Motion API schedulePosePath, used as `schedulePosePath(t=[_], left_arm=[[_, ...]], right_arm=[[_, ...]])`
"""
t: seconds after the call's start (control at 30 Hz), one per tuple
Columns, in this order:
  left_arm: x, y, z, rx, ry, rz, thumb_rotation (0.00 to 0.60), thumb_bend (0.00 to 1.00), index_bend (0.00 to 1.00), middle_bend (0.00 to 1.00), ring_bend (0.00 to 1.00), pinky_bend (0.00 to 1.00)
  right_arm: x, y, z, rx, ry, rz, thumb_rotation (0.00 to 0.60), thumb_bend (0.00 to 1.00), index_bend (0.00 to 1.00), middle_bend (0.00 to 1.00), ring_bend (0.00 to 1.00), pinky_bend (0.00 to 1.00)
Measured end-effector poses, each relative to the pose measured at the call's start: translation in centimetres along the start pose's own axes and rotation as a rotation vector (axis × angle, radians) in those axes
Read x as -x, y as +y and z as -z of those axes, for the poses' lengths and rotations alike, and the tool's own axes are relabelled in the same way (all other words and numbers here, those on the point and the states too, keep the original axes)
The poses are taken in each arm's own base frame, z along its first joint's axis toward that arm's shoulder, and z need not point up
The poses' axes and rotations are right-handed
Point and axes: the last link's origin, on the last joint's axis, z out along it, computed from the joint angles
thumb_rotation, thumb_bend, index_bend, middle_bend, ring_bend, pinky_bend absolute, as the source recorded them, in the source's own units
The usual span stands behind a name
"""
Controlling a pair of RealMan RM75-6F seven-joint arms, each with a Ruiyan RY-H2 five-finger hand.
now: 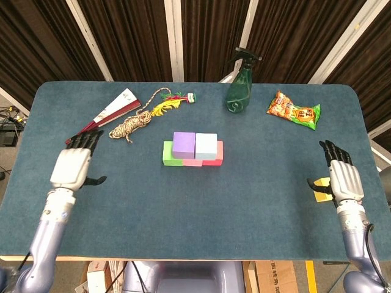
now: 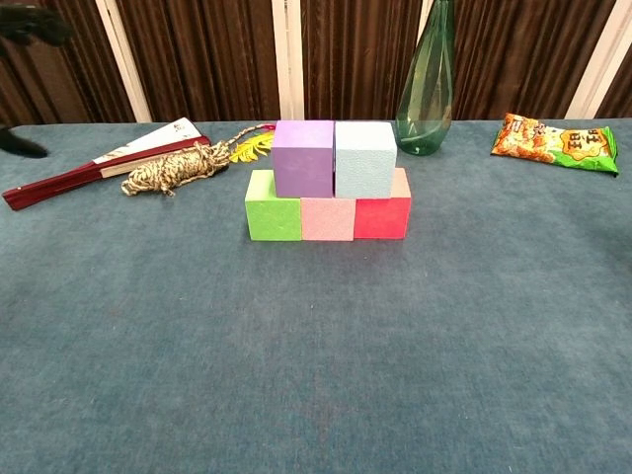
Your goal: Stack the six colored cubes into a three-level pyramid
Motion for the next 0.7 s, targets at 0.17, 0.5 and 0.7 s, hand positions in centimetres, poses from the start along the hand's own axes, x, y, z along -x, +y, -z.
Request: schedulePosePath(t=[0.17,0.5,0.7], left_arm=[[-0.4,-1.6,1.7,-0.011,0.032,-0.018,0.600,0.17,0.00,0.04,0.05,0.08],[-1.1,-3.3,3.1,-0.005,0.064,0.019,0.600,0.17,0.00,0.04,0.05,0.08],[-1.6,-3.8,3.1,-0.006,0.068,0.037,0.600,0.17,0.00,0.04,0.05,0.08]], right_arm=[[0.5,0.9,0.0,0.055,-0.011,0.019,0.600,0.30,0.00,0.00,0.00,0.01],[2.2,3.8,-0.4,0.218,-0.083,0.084,0.600,0.29,0.00,0.00,0.00,0.00],[3.4,4.7,-0.1,0.261,-0.172,0.119,0.600,0.29,0.00,0.00,0.00,0.00]])
